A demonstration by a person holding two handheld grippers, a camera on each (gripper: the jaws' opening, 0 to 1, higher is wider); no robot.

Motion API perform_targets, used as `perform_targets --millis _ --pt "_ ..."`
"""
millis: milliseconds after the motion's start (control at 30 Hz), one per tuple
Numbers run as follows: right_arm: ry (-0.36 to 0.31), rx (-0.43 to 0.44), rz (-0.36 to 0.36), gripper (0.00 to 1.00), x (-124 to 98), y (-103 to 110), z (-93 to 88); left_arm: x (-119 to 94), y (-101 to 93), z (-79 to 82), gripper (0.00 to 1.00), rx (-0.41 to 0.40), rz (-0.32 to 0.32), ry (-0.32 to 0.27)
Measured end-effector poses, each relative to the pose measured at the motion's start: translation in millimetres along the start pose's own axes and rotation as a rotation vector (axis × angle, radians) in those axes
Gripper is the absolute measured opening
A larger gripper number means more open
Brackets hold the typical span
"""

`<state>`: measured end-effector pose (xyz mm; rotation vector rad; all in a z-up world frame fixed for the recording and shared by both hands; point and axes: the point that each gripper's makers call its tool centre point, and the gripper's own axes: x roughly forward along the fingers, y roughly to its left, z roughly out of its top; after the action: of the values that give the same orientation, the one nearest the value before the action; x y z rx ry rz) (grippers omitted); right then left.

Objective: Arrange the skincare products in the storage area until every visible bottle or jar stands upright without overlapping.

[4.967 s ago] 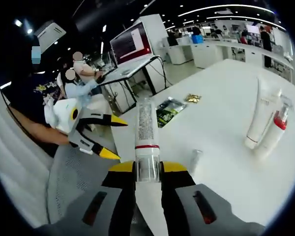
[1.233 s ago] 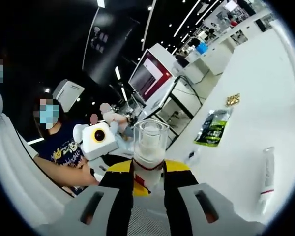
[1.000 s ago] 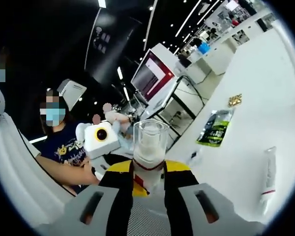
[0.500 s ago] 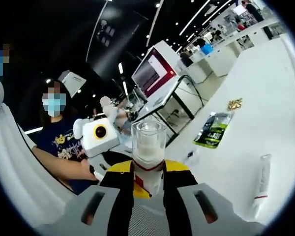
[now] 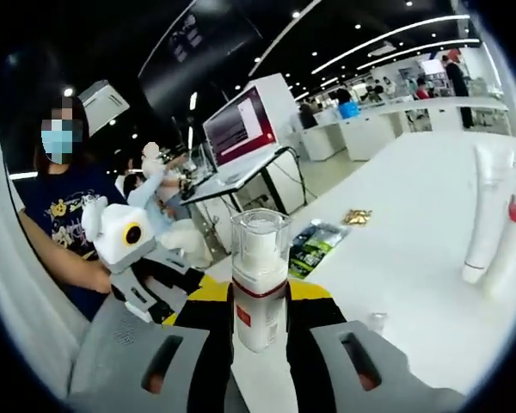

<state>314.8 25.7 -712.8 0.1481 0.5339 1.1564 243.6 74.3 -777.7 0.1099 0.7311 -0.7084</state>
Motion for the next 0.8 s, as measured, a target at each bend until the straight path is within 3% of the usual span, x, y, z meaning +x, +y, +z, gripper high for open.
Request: perform_targets --millis 100,133,167,333,533,800 --pt "-0.008 -0.009 -0.044 0.2 -4.6 -14.6 1.5 2.6 0.1 -2.6 0.37 0.008 -0.007 0.013" --pt "-0.011 -0.029 -0.102 0.2 -9.8 -33.0 2.4 4.5 2.2 -10.6 0.37 0.012 0.0 0.057" --pt "-0.01 -0.03 -0.106 0.2 -10.4 -34.9 2.4 4.5 3.8 -12.2 0.37 0.022 0.011 0.067" --pt "0.004 -0.04 -0.177 0.2 -19.5 -66.0 -0.4 3.5 7.8 -13.9 0.37 0.047 0.037 0.076" --pt "0.003 -0.073 -0.255 0.2 -28.0 -93.4 -0.7 5.5 12.4 -22.0 0.37 0.071 0.063 0.121" --pt "0.031 -0.121 -0.369 0.2 -35.9 -128.1 -9.2 5.7 15.2 -23.9 0.35 0.076 0.073 0.131"
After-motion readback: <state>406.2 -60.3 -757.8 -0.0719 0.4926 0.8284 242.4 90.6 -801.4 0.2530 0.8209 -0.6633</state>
